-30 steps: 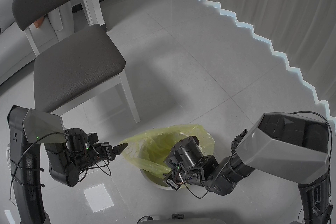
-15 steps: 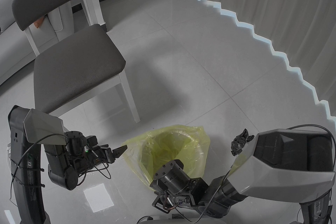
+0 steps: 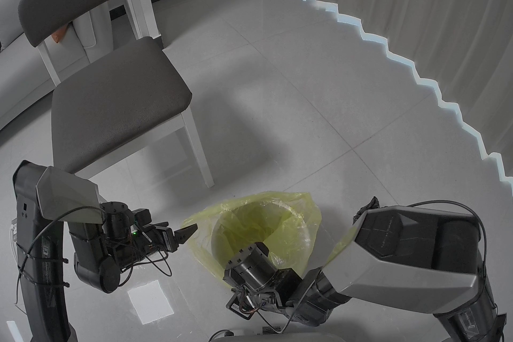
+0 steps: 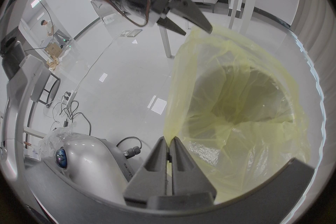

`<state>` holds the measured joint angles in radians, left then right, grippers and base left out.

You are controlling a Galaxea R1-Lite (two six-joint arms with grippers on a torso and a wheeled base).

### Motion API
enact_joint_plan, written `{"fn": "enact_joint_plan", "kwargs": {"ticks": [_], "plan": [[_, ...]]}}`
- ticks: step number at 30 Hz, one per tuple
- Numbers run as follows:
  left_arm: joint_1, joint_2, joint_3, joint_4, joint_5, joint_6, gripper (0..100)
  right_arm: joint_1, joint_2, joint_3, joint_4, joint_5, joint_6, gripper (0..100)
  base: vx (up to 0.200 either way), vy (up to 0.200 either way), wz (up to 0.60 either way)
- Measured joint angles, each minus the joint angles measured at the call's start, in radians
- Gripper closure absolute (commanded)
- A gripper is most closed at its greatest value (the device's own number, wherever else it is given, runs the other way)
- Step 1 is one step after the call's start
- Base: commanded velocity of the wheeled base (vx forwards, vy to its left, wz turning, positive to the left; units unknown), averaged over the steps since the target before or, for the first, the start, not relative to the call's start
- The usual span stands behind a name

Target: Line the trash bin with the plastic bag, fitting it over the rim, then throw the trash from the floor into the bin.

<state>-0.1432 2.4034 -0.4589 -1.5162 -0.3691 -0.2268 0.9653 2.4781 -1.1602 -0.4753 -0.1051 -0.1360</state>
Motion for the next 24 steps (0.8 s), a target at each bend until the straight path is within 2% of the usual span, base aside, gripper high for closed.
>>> {"fn": "enact_joint_plan", "kwargs": {"ticks": [10,11,17,24], "plan": [[-0.024,0.027,-0.040,0.007,0.000,0.000,0,-0.030,0.066,-0.169,0.207,0.001,0.006,100,0.000,0.000,0.00],[-0.029,0.031,-0.045,0.007,-0.001,0.000,0,-0.031,0.070,-0.179,0.224,0.001,0.006,0,0.000,0.000,0.00],[-0.036,0.043,-0.054,0.008,-0.001,0.000,0,-0.028,0.077,-0.197,0.237,0.001,0.015,0,0.000,0.000,0.00],[-0.034,0.045,-0.047,0.003,-0.001,0.000,0,0.017,0.010,-0.124,0.242,-0.006,0.051,0,0.000,0.000,0.00]]}}
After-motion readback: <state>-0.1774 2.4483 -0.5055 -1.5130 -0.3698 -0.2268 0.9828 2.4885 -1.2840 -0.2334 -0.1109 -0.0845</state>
